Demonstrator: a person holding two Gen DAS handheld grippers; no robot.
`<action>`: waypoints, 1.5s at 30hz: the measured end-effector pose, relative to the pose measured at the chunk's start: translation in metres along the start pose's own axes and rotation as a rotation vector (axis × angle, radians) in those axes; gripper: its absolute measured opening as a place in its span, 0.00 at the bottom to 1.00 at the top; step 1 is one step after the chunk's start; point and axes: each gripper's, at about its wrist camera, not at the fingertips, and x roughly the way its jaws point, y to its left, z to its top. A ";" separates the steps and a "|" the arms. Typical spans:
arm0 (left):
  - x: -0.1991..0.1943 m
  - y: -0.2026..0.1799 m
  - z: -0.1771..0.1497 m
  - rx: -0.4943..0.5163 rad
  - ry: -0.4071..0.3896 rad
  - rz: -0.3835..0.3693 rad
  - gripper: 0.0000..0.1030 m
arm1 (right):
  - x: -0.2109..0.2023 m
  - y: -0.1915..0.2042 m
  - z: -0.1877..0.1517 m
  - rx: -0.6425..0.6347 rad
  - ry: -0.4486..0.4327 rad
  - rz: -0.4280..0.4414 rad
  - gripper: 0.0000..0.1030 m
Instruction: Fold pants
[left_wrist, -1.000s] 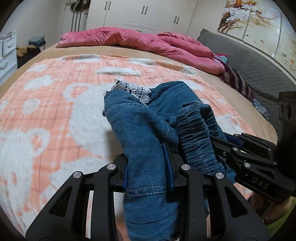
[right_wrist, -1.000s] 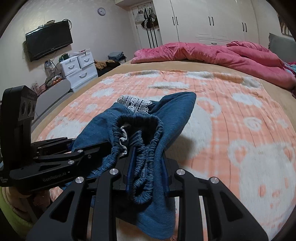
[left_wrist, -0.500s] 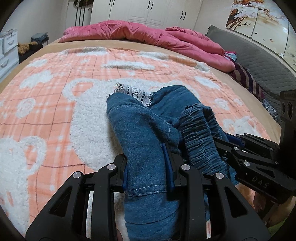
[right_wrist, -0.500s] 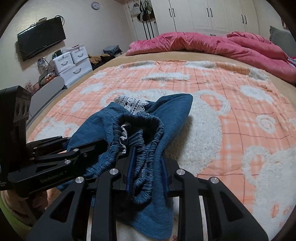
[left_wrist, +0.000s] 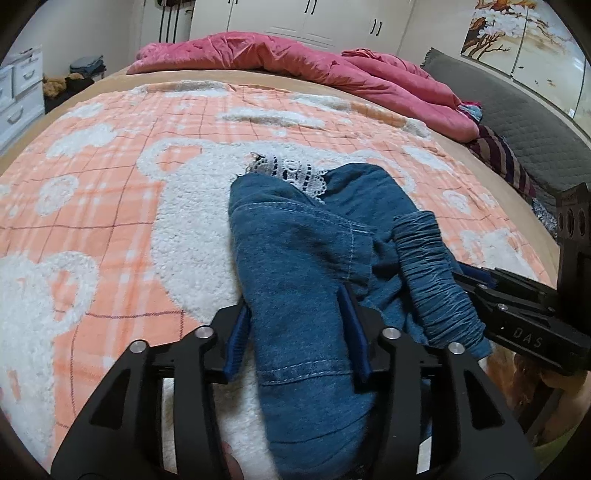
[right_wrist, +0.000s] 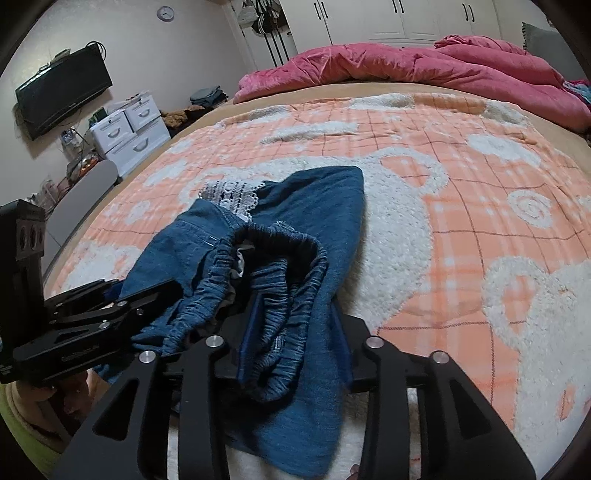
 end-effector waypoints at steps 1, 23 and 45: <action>-0.001 0.001 -0.001 0.000 -0.001 0.005 0.44 | 0.000 -0.001 -0.001 -0.001 0.002 -0.001 0.36; -0.079 -0.003 -0.051 -0.003 -0.084 0.048 0.74 | -0.070 0.019 -0.048 -0.062 -0.089 -0.076 0.82; -0.108 -0.020 -0.119 0.013 -0.077 0.080 0.91 | -0.114 0.029 -0.116 -0.052 -0.125 -0.151 0.95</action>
